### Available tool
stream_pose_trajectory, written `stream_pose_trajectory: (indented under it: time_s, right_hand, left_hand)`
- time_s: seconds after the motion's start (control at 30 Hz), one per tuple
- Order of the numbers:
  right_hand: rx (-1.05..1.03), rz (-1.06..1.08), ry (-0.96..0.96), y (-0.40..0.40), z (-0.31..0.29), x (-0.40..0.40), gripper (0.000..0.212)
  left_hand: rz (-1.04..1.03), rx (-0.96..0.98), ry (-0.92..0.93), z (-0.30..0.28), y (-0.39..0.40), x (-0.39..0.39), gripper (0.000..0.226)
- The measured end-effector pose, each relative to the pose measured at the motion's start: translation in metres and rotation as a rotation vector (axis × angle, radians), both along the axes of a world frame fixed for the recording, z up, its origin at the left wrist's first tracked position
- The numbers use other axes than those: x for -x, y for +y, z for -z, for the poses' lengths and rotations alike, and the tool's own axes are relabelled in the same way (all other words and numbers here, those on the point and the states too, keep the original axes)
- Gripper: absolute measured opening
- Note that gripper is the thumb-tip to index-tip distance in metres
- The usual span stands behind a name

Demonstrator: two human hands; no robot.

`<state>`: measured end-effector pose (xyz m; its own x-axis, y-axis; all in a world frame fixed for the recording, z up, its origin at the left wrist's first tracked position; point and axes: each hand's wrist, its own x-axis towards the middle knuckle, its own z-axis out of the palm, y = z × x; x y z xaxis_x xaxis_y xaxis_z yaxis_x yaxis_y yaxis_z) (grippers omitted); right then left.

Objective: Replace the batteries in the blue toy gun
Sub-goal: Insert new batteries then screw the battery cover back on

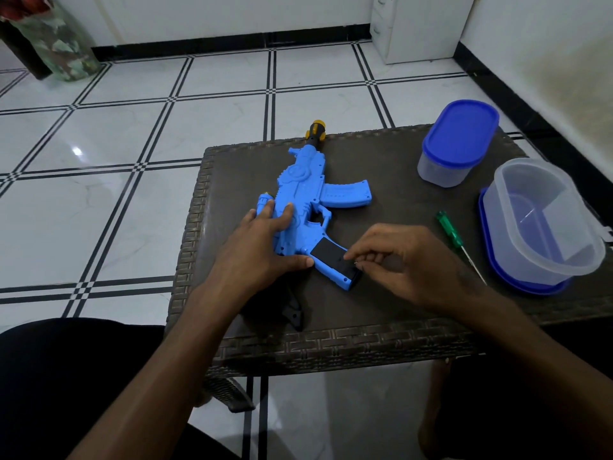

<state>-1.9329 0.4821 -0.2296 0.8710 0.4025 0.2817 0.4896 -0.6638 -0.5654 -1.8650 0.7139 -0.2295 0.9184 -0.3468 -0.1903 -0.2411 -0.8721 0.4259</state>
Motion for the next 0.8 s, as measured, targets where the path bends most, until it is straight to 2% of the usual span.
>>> stream_pose_trajectory:
  time_s: [0.17, 0.33, 0.63, 0.8]
  right_hand:
    - [-0.008, 0.001, 0.052, -0.0014, -0.0012, -0.0015, 0.031]
    - [0.025, -0.027, 0.052, -0.0039, -0.0027, -0.0015, 0.027]
    - [0.218, -0.062, -0.083, -0.0025, -0.0028, -0.0039, 0.027]
    - [0.253, -0.065, -0.102, -0.0013, -0.0031, -0.0034, 0.024]
  left_hand:
    - [0.002, 0.003, -0.003, 0.0001, 0.0001, 0.0006, 0.099]
    - [0.003, 0.006, -0.011, 0.0011, 0.0004, 0.0006, 0.099]
    - [-0.002, 0.006, -0.014, 0.0023, 0.0002, 0.0002, 0.099]
    - [-0.003, -0.001, -0.014, 0.002, 0.0002, 0.0001, 0.099]
